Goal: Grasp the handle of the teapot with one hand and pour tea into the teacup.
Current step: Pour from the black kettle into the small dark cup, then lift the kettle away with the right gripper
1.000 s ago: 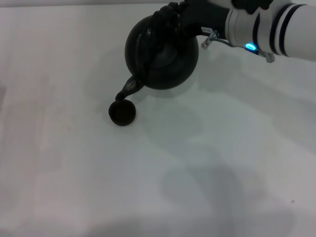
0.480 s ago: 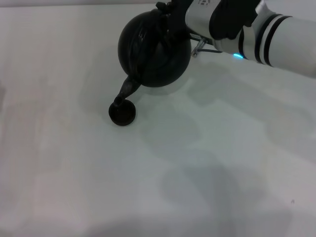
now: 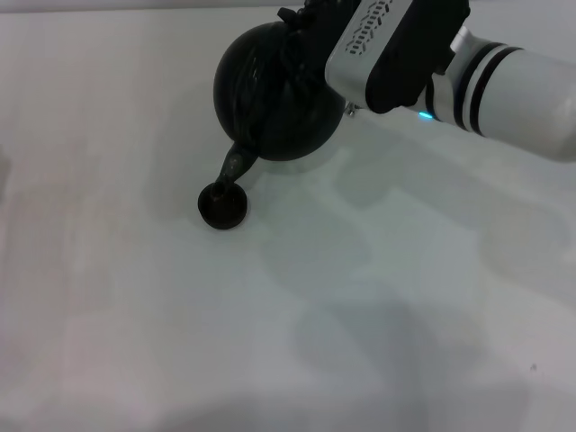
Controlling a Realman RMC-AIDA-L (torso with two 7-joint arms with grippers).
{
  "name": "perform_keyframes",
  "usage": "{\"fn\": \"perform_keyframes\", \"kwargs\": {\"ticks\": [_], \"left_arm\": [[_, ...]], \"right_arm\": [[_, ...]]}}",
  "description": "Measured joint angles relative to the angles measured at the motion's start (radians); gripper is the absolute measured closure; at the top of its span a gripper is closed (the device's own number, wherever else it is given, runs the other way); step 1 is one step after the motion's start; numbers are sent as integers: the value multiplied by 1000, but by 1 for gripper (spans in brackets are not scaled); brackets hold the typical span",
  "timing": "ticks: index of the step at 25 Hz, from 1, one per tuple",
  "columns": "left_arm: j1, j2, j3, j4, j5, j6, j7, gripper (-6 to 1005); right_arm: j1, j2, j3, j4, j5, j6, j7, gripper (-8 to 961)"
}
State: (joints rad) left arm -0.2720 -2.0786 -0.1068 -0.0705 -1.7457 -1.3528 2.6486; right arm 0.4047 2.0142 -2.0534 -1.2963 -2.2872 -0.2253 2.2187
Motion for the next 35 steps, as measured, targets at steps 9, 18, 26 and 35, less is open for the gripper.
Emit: {"fn": "perform_keyframes", "kwargs": {"ticks": [9,18,26,35], "left_arm": [[-4,0,-4,0,-1,0,-1,111],[-4,0,-5,0,-4,0,-1,111],[-5,0,-5,0,-7,0,-1,112],[-7,0,-7,0,-8,0,-1,112]], "right_arm": [[-14,0,-44,17,0,95,-55,789],[-31,0,-112,37,0,227,-135,799],[-35,0,-123,51,3,254,-153,814],[-35,0,-125,63,0,280,-155,815]]}}
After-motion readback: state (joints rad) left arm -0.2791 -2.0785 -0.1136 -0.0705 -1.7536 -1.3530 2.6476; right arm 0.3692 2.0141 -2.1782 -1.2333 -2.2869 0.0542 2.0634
